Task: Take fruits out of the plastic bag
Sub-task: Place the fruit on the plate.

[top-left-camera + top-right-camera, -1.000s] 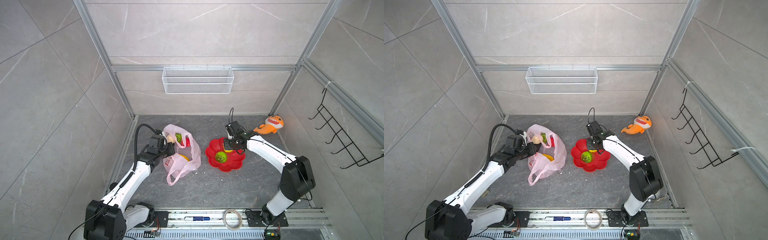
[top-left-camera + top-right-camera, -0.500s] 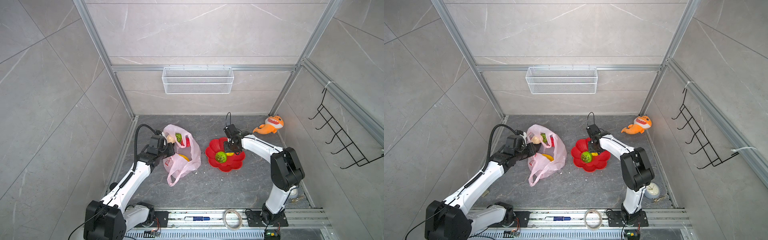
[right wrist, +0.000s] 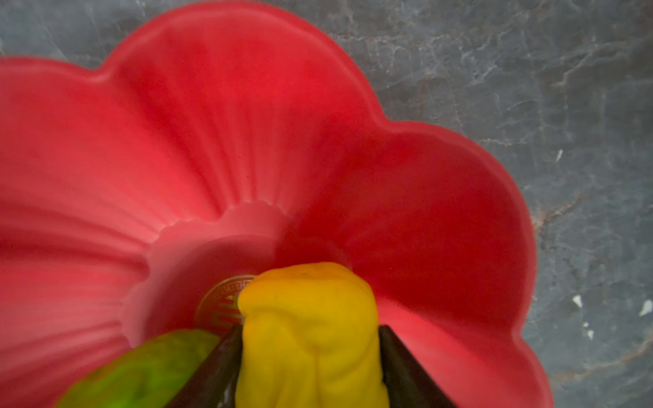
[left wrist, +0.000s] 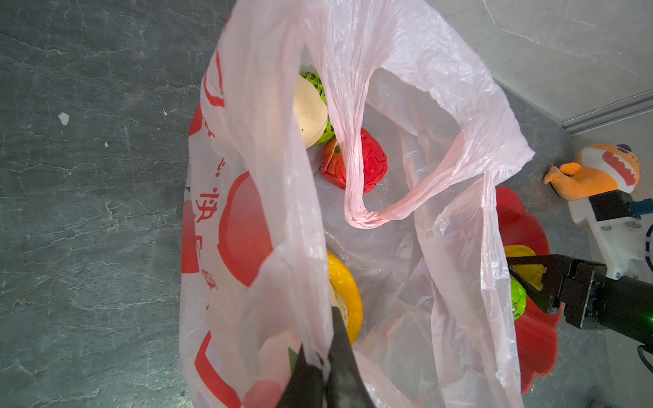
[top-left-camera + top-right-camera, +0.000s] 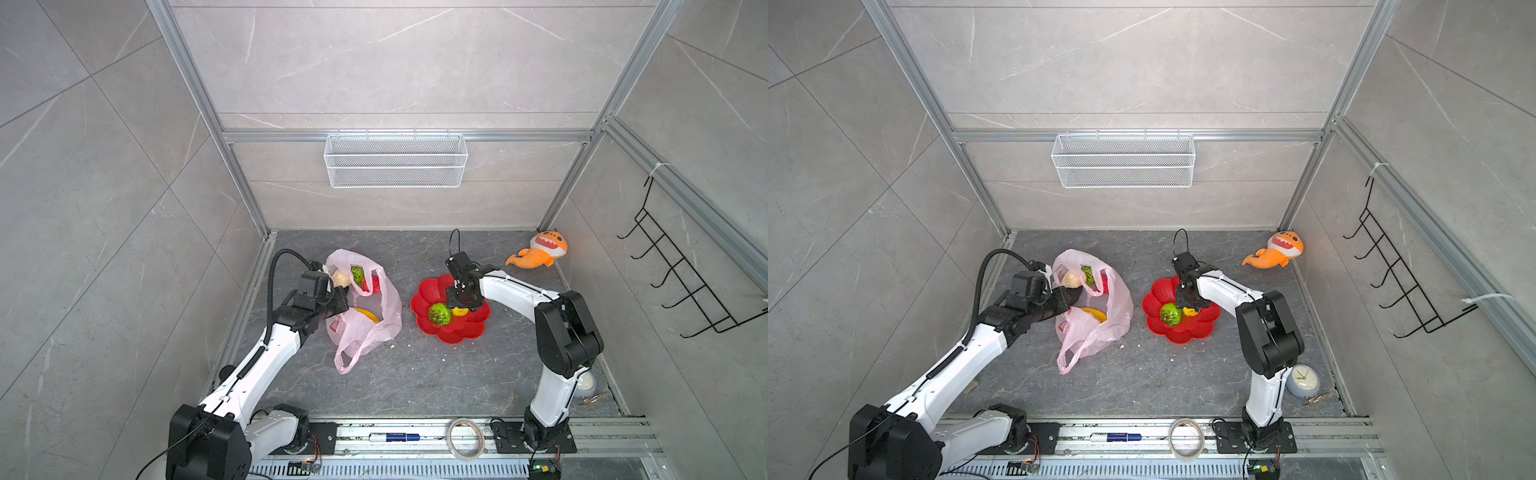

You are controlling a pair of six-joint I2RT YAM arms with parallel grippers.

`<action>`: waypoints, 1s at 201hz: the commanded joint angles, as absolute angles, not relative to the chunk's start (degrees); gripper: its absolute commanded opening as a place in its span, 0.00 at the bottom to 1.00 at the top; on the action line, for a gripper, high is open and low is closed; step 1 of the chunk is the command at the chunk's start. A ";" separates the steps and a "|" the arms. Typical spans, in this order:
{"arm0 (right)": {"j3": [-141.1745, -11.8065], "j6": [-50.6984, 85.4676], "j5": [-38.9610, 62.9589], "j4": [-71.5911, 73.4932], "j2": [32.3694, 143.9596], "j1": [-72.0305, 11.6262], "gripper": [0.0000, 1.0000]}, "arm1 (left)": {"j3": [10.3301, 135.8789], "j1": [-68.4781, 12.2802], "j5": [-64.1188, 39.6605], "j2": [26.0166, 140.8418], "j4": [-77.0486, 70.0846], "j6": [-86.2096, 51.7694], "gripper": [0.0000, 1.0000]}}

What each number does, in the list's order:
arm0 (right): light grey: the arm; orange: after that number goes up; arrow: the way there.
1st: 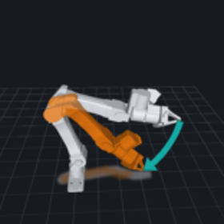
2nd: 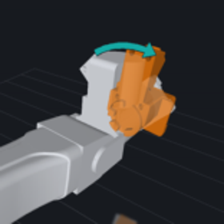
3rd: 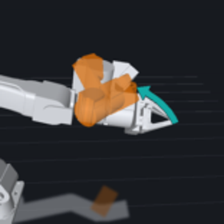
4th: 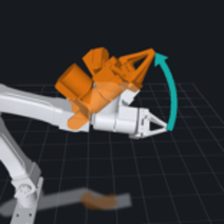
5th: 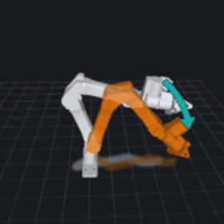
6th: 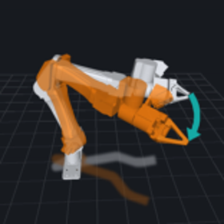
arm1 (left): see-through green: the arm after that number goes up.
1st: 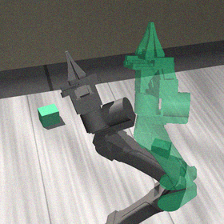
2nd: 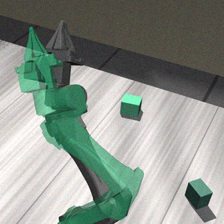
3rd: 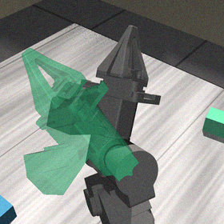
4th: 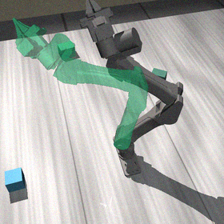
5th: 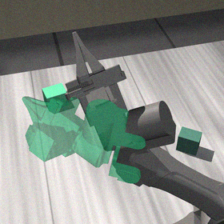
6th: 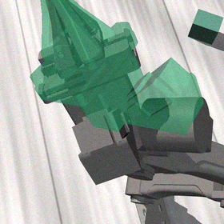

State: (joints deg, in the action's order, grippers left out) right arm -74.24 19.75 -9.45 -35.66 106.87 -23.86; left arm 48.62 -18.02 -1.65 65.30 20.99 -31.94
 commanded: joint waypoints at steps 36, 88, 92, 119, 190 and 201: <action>-74.85 19.80 -10.30 -35.73 106.01 -23.72 0.75 | 49.74 -18.19 -0.76 63.06 21.49 -30.21 0.00; -77.64 18.53 -10.15 -39.81 100.55 -23.78 0.80 | 50.09 -18.19 0.50 63.46 22.50 -29.24 0.01; -77.77 18.46 -10.07 -40.20 99.76 -23.82 0.80 | 50.10 -18.24 0.73 63.58 22.62 -29.18 0.01; -78.77 17.65 -8.67 -41.46 93.23 -24.88 0.77 | 50.36 -18.20 2.22 63.76 23.29 -29.00 0.00; -90.74 20.81 -0.08 -35.04 94.90 -43.40 0.56 | 48.33 -18.19 2.82 62.24 23.64 -29.42 0.00; -91.44 22.67 1.44 -30.96 96.92 -45.58 0.49 | 47.53 -18.20 3.88 61.75 23.37 -29.95 0.00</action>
State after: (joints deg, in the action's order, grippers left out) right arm -89.30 18.90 -3.73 -37.28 92.27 -41.87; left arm 48.49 -18.02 1.61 63.77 23.05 -30.09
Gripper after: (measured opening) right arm 0.552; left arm 0.048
